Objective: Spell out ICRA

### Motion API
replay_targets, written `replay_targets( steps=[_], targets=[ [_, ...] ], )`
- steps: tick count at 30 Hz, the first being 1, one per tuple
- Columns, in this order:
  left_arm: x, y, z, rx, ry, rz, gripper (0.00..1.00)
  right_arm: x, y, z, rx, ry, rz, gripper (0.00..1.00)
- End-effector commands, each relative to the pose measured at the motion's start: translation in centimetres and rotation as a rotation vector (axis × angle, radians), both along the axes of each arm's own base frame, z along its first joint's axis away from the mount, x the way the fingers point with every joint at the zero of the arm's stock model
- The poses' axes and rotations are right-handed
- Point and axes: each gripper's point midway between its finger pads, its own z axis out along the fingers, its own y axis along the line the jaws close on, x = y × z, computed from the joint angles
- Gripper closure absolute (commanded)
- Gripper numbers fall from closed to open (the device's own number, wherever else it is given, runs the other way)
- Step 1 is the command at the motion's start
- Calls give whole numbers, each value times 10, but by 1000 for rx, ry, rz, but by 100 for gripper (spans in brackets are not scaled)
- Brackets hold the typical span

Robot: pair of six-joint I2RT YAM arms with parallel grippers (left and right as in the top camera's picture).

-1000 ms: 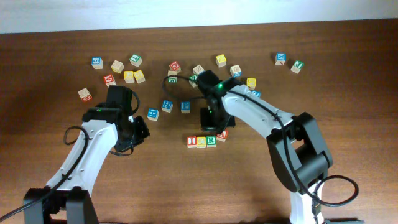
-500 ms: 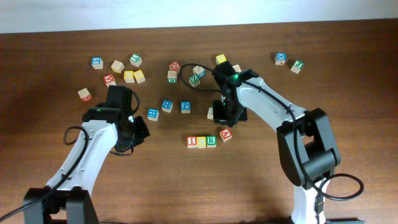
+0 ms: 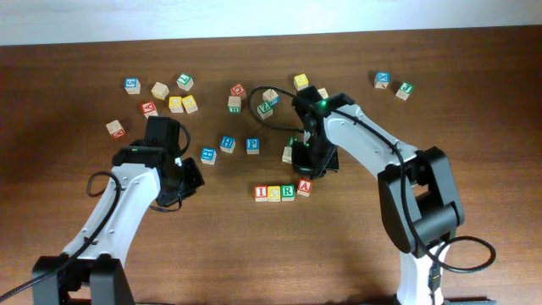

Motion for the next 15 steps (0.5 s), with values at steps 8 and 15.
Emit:
replay_targets(
  steps=[8, 15],
  targets=[
    [-3, 1, -4, 8, 11, -17, 100, -5, 13, 6, 34, 17, 15, 93],
    [-3, 1, -4, 8, 11, -17, 100, -6, 21, 5, 35, -1, 40, 92]
  ],
)
